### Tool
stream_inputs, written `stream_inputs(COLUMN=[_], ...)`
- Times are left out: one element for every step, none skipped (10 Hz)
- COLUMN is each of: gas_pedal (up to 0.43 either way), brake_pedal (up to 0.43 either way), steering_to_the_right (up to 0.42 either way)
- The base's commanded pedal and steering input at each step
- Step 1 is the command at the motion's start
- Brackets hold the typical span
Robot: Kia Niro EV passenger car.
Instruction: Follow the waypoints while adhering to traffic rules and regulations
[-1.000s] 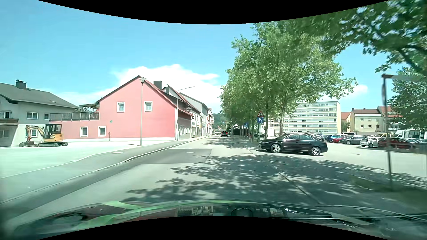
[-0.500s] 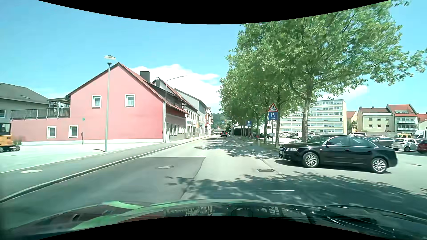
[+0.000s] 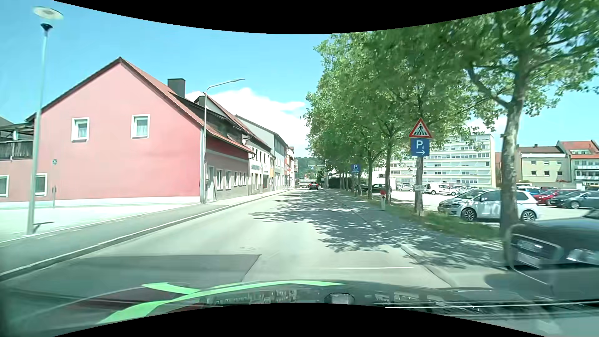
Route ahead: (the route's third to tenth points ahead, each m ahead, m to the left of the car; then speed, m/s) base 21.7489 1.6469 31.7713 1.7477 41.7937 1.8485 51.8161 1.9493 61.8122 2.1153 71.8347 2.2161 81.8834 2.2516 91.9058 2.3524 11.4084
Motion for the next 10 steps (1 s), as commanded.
stream_inputs(gas_pedal=[0.079,0.067,0.067,0.067,0.067,0.067,0.067,0.059,0.059,0.059], brake_pedal=[0.000,0.000,0.000,0.000,0.000,0.000,0.000,0.000,0.000,0.000], steering_to_the_right=[0.000,0.000,0.000,0.000,0.000,-0.001,0.000,0.000,-0.001,-0.001])
